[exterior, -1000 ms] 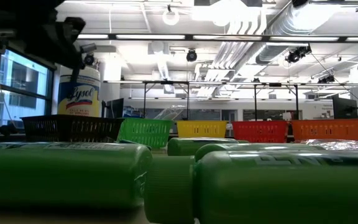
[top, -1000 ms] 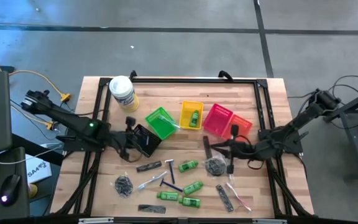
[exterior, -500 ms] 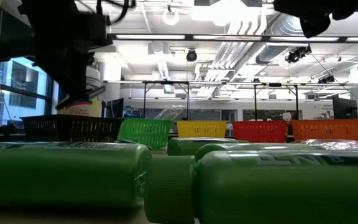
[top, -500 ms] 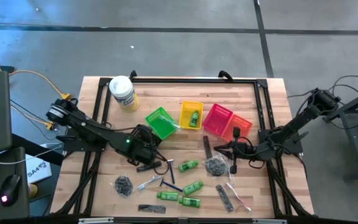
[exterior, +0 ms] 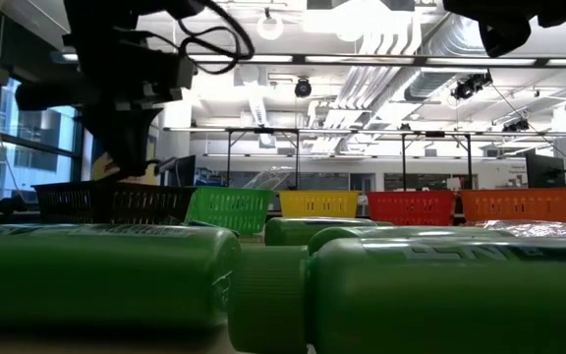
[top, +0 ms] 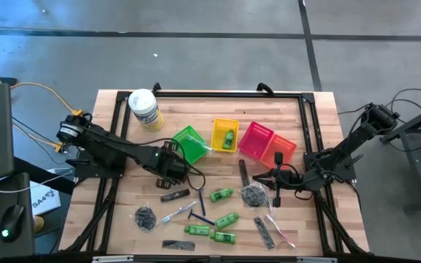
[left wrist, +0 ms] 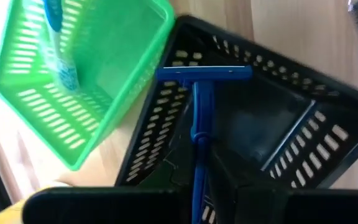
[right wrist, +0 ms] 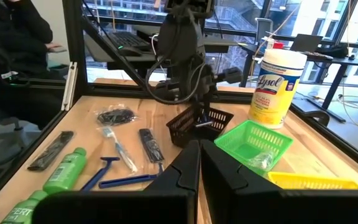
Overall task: Pick & Place Travel size toiletries
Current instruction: Put the blue razor into the black bin, then put the black comb into the red bin
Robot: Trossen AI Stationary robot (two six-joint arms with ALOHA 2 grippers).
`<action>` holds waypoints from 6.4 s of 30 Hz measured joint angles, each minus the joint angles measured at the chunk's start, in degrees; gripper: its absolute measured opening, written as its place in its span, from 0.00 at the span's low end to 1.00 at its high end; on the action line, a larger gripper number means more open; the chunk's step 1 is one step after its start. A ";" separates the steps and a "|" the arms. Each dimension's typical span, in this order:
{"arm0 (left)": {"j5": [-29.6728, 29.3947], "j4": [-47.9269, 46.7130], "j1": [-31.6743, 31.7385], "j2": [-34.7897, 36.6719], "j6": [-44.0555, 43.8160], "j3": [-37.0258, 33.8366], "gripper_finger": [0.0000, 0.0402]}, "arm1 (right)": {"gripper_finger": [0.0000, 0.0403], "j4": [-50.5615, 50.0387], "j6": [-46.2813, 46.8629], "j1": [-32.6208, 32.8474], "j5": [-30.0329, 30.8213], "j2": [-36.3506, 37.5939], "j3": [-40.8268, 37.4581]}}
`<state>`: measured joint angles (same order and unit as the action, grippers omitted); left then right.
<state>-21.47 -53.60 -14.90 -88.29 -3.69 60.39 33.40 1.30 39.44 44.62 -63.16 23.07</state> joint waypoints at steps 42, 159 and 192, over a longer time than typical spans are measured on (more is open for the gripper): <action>2.99 2.81 -0.11 0.00 0.42 -3.62 0.39 | 0.02 0.01 0.07 -0.07 -0.02 -0.04 0.02; 12.98 43.10 -6.86 76.37 6.99 -49.36 0.00 | 0.02 -75.02 85.73 7.62 -45.88 -47.01 58.45; 12.83 43.21 -6.86 76.39 10.93 -49.36 0.00 | 0.36 -79.21 98.76 5.57 -49.58 -52.46 58.41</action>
<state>-8.64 -10.39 -21.76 -11.90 7.24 11.03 -45.80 100.06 45.01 -4.96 -115.61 81.48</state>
